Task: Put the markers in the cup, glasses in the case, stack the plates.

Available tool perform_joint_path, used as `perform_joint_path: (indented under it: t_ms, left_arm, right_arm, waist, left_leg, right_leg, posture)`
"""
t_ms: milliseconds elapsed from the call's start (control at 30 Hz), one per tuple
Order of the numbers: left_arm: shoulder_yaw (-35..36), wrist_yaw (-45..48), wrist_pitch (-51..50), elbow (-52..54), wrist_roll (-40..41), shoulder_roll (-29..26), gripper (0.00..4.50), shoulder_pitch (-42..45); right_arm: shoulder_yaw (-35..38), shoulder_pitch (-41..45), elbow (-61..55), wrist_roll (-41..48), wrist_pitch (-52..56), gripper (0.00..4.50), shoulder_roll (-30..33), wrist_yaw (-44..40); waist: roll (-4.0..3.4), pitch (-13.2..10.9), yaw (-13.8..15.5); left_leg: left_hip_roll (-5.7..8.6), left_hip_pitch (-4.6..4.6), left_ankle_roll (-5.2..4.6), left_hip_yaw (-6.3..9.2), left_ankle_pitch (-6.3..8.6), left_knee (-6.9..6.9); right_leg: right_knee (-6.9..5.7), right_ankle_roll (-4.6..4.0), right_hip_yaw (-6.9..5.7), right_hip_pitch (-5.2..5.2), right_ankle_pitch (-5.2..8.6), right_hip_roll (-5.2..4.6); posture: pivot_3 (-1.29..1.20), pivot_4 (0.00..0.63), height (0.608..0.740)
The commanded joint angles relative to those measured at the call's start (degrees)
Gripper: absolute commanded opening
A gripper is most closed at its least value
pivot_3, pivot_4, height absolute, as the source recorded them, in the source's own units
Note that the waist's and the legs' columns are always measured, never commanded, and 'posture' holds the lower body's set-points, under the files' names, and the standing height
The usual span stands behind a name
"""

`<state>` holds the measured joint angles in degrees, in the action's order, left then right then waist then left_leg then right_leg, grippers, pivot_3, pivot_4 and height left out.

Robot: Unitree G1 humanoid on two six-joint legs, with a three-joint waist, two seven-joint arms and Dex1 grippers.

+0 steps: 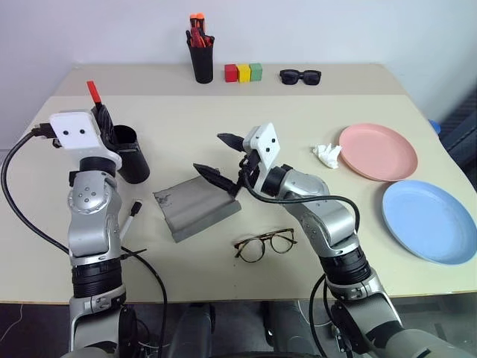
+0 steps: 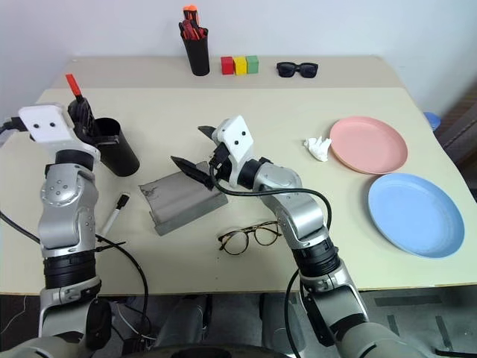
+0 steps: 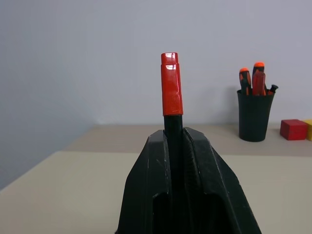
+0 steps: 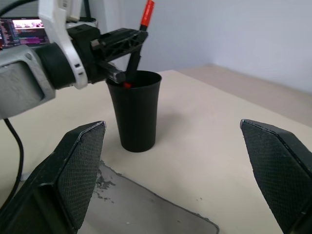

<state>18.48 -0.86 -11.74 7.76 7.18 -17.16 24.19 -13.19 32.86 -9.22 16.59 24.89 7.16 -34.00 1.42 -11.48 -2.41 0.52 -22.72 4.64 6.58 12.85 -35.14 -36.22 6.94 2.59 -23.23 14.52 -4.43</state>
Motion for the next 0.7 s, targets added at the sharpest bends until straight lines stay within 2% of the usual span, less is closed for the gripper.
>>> perform_joint_path:
  t_ms: [33, 133, 233, 400, 567, 700]
  left_arm:
    - [0.0, -1.0, 1.9, 1.4, -0.6, 0.4, 0.45, -0.2]
    - [0.0, -1.5, 2.0, 0.9, -1.1, 0.7, 1.67, -0.1]
    - [0.5, -1.7, 1.7, 1.3, -0.5, 1.2, 3.24, 0.0]
    - [4.4, -1.8, -0.2, 7.1, 4.6, 0.9, 3.24, 0.2]
    - [11.7, 4.6, -10.5, 19.2, 16.9, -5.8, 3.24, -5.0]
    - [18.6, 12.8, -23.1, 25.2, 31.0, -14.1, 4.44, -15.7]
  right_arm:
    - [0.0, 0.9, -1.2, 0.7, -0.9, 4.50, -0.7, -0.5]
    - [0.0, 0.9, -1.2, 0.4, -1.0, 4.50, -0.6, -0.5]
    - [0.0, 0.8, -1.5, 0.4, -0.8, 4.50, -0.5, -0.5]
    - [0.1, 0.0, -2.4, 0.5, -0.4, 4.50, 0.1, -0.6]
    - [1.0, -0.7, -3.0, 0.6, -0.1, 4.50, 2.0, -1.2]
    - [3.0, -2.0, -5.3, 4.0, 1.5, 4.50, 11.4, -10.7]
  waist:
    - [0.00, 0.0, 0.0]
    - [0.00, 0.0, 0.0]
    - [0.00, 0.0, 0.0]
    - [0.00, 0.0, -0.1]
    - [-0.01, 0.0, -0.2]
    - [-0.03, 0.0, -0.1]
  left_leg:
    - [0.00, 0.00, 0.00, 0.00, 0.00, 0.00]
    - [0.00, 0.00, 0.00, 0.00, 0.00, 0.00]
    - [0.00, 0.00, 0.00, 0.00, 0.00, 0.00]
    - [0.00, 0.00, 0.00, 0.00, 0.00, 0.01]
    - [-0.02, 0.00, 0.00, 0.00, 0.00, 0.05]
    - [-0.02, 0.01, -0.01, -0.01, 0.01, 0.05]
  right_leg:
    - [0.00, 0.00, 0.00, 0.00, 0.00, 0.00]
    - [0.00, 0.00, 0.00, 0.00, 0.00, 0.00]
    - [0.00, 0.00, 0.00, 0.00, 0.00, 0.01]
    - [0.00, 0.00, 0.00, 0.00, 0.00, 0.00]
    - [0.00, 0.00, 0.00, -0.03, 0.00, 0.01]
    - [0.01, -0.01, 0.02, -0.01, 0.01, 0.01]
  posture:
    - [0.00, 0.150, 0.740]
    - [0.00, 0.150, 0.740]
    - [0.00, 0.150, 0.740]
    - [0.00, 0.150, 0.740]
    - [0.00, 0.150, 0.740]
    - [0.00, 0.150, 0.740]
